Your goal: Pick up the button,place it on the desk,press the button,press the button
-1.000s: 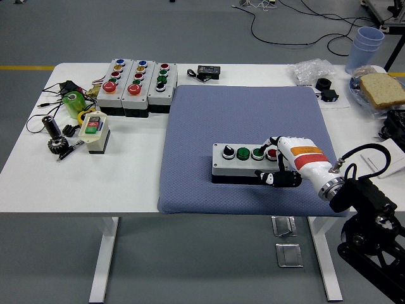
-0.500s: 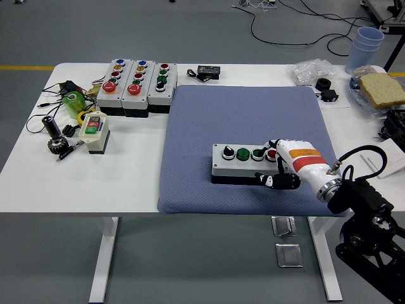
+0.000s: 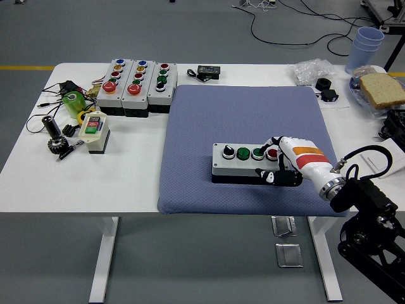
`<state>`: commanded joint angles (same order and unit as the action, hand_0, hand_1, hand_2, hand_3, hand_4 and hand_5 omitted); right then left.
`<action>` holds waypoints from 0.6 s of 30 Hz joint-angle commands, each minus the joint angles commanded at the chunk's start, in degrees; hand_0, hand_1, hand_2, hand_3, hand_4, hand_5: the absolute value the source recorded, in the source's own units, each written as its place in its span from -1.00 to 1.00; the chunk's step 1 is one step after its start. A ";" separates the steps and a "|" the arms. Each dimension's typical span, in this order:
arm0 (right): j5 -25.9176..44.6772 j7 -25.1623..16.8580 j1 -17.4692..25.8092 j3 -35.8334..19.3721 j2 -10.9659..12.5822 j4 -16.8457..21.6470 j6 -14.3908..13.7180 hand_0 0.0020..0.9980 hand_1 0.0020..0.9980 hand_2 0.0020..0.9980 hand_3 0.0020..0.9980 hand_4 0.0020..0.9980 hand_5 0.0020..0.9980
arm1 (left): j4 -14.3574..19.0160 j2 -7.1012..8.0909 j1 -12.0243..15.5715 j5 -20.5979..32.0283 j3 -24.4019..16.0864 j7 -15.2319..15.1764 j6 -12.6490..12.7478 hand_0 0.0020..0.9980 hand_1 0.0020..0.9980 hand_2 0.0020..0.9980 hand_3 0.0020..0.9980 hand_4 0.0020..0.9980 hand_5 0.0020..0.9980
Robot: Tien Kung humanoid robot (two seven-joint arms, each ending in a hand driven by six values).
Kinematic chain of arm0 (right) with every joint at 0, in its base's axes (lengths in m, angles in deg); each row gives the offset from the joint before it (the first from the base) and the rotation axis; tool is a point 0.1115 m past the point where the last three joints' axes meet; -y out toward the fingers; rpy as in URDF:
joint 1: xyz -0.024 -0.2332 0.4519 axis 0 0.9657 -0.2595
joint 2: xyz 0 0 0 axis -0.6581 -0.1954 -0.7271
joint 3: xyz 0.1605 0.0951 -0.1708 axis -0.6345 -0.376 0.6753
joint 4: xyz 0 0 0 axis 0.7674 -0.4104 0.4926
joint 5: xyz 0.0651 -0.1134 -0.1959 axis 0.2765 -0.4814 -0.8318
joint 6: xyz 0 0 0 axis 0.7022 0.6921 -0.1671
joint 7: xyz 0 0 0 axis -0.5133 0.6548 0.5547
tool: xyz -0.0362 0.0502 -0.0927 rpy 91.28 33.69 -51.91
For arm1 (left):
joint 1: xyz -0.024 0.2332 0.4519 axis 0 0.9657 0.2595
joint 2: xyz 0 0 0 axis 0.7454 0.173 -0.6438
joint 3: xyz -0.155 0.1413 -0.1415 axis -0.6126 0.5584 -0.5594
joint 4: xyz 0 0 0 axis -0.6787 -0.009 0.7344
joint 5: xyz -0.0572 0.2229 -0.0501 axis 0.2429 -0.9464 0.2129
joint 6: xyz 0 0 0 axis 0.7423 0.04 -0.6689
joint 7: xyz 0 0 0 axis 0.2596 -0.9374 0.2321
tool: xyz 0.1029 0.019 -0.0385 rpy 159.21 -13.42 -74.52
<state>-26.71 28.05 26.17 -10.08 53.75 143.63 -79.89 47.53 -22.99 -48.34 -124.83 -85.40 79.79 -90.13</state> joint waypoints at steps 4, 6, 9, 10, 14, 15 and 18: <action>9.34 -4.56 1.70 -4.75 0.43 1.44 -5.25 -0.72 -1.00 -0.55 0.27 0.59 -0.20 | 0.00 0.00 0.28 -0.30 0.04 0.02 -0.06 0.30 0.27 0.28 0.11 -0.34 0.71; 14.18 -7.04 2.62 -6.99 0.42 1.77 -7.04 -0.72 -1.00 -0.55 0.27 0.59 -0.20 | 0.00 0.00 0.37 -0.38 0.06 0.02 -0.09 0.30 0.27 0.28 0.11 -0.34 0.71; 21.63 -11.19 4.55 -10.42 0.27 2.29 -8.23 -0.32 -0.52 -0.13 0.36 0.62 -0.17 | 0.00 -0.01 0.50 -0.62 0.03 0.03 -0.16 0.30 0.27 0.28 0.11 -0.34 0.70; 23.86 -12.49 5.32 -11.45 0.09 2.41 -7.57 -0.32 -0.52 -0.13 0.36 0.62 -0.17 | 0.00 -0.01 0.55 -0.65 0.04 0.04 -0.18 0.30 0.27 0.28 0.11 -0.34 0.70; 33.55 -16.51 7.69 -15.19 -0.42 2.23 -3.15 0.43 0.23 0.45 0.46 0.64 -0.15 | 0.00 -0.04 0.71 -0.70 0.04 0.05 -0.15 0.30 0.27 0.28 0.11 -0.34 0.70; 35.78 -17.13 8.21 -15.77 -0.44 2.15 -2.09 0.43 0.23 0.45 0.46 0.64 -0.15 | 0.00 -0.04 0.72 -0.68 0.14 0.04 -0.16 0.30 0.27 0.28 0.11 -0.34 0.70; 42.86 -18.86 9.25 -16.70 -0.58 1.99 0.47 0.43 0.23 0.45 0.46 0.64 -0.15 | 0.00 -0.04 0.65 -0.61 0.30 -0.02 -0.14 0.30 0.27 0.28 0.11 -0.34 0.70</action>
<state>16.15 9.20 35.43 -26.78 53.17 145.62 -79.42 47.53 -23.04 -47.69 -125.43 -85.10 79.77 -90.27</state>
